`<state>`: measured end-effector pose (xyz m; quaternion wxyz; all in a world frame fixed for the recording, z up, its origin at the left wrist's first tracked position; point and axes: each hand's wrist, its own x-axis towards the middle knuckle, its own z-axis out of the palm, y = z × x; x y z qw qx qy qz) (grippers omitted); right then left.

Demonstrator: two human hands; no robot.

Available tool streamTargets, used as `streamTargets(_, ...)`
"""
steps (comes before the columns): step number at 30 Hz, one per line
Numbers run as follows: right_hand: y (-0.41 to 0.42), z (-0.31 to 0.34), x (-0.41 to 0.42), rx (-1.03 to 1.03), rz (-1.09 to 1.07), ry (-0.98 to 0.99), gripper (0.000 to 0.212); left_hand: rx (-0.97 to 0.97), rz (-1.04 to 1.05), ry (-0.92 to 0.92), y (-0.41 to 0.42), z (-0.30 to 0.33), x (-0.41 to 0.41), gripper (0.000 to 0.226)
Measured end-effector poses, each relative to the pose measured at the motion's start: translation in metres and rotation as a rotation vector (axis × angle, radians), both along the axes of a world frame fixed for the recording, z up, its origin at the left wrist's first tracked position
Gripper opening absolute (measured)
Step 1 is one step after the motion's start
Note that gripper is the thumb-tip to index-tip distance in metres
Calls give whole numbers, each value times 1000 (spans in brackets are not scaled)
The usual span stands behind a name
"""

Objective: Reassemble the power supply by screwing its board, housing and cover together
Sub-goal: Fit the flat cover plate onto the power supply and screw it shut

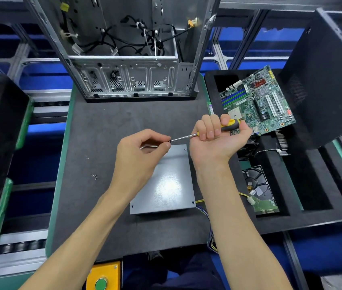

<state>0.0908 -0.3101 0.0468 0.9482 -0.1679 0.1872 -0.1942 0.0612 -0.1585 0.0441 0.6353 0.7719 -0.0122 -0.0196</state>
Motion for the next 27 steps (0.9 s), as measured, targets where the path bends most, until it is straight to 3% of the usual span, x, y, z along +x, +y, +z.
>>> streamTargets(2, -3, 3, 2, 156, 30, -2, 29, -34, -16, 9, 1, -1, 2, 18)
streamTargets(7, -8, 13, 1, 105, 34, -56, 39, -87, -116, 44, 0, -8, 7, 28)
streamTargets(9, -16, 17, 3, -20, 24, -114, 41, 54, -152, -11, 1, -19, 9, 44)
streamTargets(12, -24, 21, 6, -315, 51, -204, 48, 472, -229, -81, 3, -37, 6, 60)
streamTargets(14, -23, 22, 8, -498, 103, -231, 47, 608, -302, -104, 0, -48, 1, 66)
streamTargets(19, -12, 10, 12, -754, 251, -199, 40, 626, -286, -154, -1, -58, 0, 66)
streamTargets(27, -7, -5, 12, -784, 348, -228, 37, 639, -300, -163, -1, -62, 3, 68)
